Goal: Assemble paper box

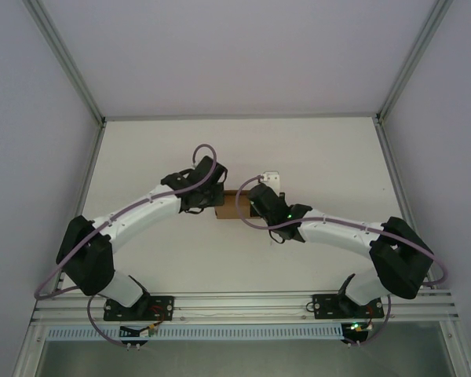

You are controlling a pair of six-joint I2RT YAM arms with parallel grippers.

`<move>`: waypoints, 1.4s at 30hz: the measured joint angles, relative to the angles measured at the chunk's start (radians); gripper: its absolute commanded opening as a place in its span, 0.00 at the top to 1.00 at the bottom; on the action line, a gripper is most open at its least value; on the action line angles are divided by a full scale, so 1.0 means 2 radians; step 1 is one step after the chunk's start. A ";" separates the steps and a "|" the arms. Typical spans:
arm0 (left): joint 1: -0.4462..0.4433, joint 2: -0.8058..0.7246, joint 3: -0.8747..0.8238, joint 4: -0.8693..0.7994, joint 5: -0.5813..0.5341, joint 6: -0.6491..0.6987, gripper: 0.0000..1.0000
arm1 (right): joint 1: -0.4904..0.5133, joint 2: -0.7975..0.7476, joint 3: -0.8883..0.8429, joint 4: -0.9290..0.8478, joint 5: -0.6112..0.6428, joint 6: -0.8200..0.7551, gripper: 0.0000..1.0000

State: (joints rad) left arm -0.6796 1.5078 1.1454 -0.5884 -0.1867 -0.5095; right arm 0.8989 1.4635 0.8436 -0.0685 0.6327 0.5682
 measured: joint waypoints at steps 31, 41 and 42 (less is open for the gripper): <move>-0.026 -0.022 -0.071 0.067 -0.043 0.011 1.00 | 0.010 -0.026 -0.059 0.067 -0.030 0.001 0.68; -0.030 -0.023 -0.071 0.060 -0.059 0.008 1.00 | 0.012 -0.044 -0.031 -0.020 -0.047 -0.016 0.50; -0.030 -0.023 -0.072 0.060 -0.061 0.006 1.00 | 0.012 -0.046 -0.027 -0.027 -0.051 -0.019 0.47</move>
State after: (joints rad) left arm -0.7403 1.4609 1.0023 -0.4690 -0.3092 -0.4980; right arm 0.9226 1.3720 0.7902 -0.1234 0.5308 0.5304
